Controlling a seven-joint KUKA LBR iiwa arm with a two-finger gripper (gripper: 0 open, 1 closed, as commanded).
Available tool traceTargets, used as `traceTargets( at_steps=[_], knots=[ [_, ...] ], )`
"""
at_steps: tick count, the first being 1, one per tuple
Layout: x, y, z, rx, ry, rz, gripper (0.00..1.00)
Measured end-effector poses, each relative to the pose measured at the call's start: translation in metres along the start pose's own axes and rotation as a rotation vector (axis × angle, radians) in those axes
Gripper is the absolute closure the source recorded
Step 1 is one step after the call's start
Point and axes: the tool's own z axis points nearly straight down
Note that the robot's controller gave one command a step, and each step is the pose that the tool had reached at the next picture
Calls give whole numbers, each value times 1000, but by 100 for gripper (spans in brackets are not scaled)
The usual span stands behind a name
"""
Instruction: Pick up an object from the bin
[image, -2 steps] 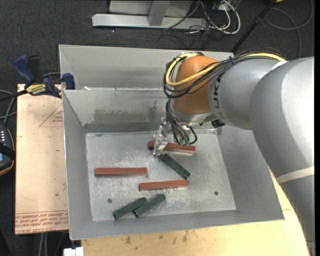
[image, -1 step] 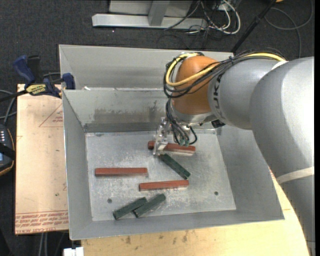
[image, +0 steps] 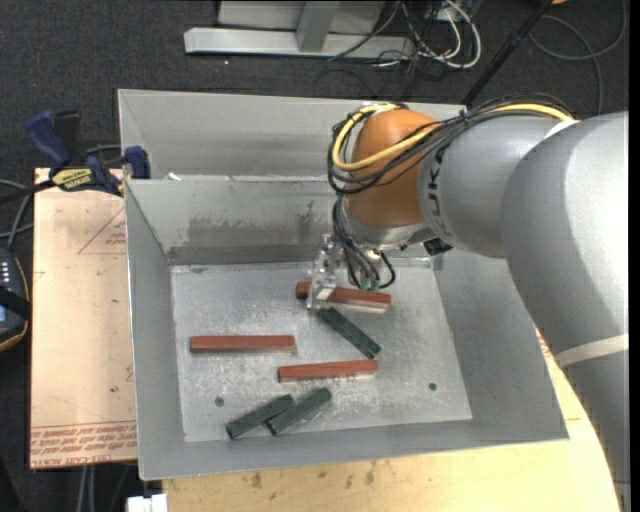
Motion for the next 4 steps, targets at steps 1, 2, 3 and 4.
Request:
traceTargets(
  at_steps=[1,2,3,4],
  knots=[
    [3,-1,-13,5,18,-1,100],
    [1,0,-26,6,22,-2,100],
    [-1,0,-32,6,21,-2,100],
    [0,0,-36,7,25,-2,100]
  ],
)
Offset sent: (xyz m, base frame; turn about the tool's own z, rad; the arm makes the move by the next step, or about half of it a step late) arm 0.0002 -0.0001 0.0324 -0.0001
